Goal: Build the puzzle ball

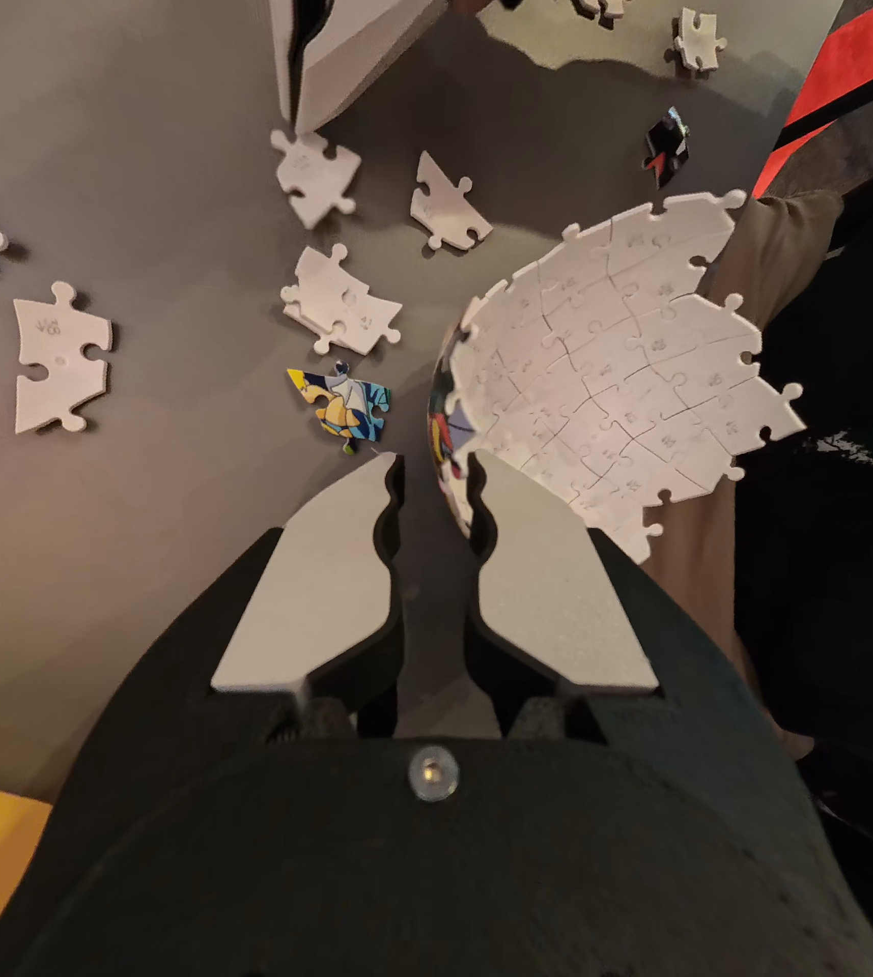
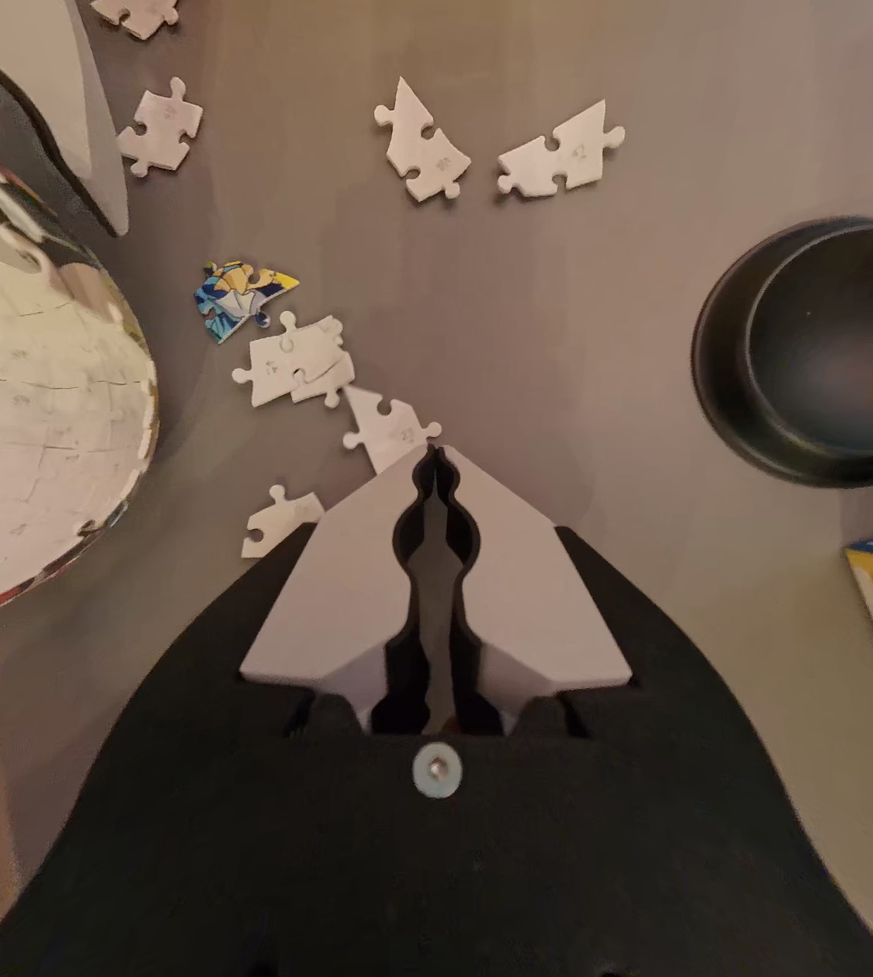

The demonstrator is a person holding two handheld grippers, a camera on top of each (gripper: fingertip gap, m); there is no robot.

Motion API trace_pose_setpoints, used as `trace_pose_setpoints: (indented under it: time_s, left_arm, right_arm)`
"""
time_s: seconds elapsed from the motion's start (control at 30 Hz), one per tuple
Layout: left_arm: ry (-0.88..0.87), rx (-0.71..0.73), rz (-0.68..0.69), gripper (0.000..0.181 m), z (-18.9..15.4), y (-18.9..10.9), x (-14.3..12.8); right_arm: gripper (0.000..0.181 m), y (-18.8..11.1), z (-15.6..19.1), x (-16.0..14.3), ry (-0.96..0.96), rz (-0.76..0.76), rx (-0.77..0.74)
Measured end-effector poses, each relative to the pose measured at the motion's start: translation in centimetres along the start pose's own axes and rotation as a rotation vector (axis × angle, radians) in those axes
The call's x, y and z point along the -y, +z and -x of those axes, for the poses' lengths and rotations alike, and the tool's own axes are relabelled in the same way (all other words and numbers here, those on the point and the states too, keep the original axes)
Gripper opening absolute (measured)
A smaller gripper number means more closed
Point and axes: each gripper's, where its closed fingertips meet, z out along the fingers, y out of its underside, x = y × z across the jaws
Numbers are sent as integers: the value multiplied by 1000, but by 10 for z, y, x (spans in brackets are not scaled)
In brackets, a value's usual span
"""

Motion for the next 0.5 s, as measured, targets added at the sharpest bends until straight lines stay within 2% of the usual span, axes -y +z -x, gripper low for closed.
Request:
trace_pose_setpoints:
  time_s: [0.13,0.23,0.4,0.5]
  left_arm:
    - [5,3,-4,22,-1,-2,1]
    - [4,4,-10,22,-1,-4,2]
    - [10,5,-7,23,-2,-4,2]
    - [12,5,-7,23,-2,-5,3]
  right_arm:
    - [0,-12,1,-9,19,40,-1]
    - [9,-23,0,8,-29,-30,-12]
    - [32,-2,3,3,-97,36,-20]
    - [21,4,2,3,-98,32,-35]
